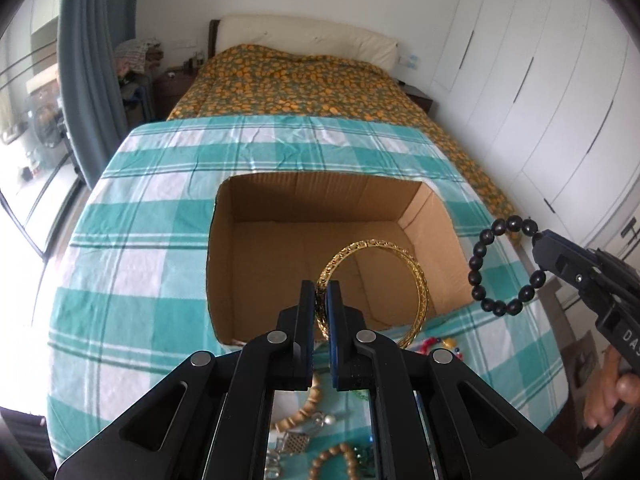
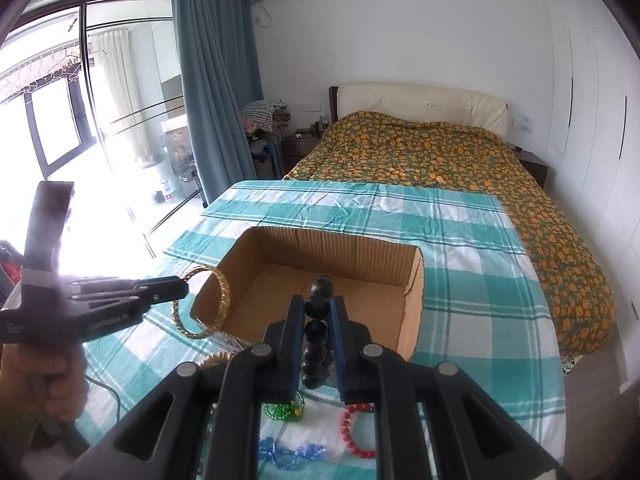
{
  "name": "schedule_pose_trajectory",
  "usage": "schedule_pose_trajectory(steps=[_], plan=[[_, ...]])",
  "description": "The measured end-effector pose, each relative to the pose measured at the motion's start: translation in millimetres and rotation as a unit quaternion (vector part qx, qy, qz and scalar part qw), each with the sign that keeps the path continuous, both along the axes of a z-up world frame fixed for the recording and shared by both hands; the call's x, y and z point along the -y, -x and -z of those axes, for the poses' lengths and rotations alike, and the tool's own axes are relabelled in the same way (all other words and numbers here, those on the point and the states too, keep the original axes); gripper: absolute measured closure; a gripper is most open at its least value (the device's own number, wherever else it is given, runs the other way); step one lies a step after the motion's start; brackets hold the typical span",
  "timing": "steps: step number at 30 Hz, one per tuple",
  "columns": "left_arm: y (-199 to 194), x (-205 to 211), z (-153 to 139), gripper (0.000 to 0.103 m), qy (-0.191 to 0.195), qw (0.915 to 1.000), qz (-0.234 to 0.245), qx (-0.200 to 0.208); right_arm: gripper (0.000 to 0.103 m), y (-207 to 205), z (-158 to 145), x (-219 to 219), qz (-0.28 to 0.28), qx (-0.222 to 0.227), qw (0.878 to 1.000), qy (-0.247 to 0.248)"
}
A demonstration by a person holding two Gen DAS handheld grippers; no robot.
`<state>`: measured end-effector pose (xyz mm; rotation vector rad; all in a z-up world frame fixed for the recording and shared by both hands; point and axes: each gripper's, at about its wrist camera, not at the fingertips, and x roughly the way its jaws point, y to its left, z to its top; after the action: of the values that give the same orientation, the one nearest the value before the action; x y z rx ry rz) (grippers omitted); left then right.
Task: Organize jewelry
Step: 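Carry both bracelets into the cardboard box and open both tools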
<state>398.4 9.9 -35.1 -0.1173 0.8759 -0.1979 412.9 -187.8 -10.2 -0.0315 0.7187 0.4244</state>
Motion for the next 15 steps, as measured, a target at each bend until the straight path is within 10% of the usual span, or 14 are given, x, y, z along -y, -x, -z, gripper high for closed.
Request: schedule_pose_trajectory(steps=[11, 15], plan=[[-54.0, 12.8, 57.6, 0.095, -0.026, 0.9984, -0.020, -0.047, 0.087, -68.8, 57.7, -26.4, -0.001, -0.045, 0.999, 0.017], [-45.0, 9.2, 58.6, 0.022, -0.067, 0.9961, -0.049, -0.032, 0.046, -58.8, 51.2, -13.1, 0.038, -0.005, 0.999, 0.022]])
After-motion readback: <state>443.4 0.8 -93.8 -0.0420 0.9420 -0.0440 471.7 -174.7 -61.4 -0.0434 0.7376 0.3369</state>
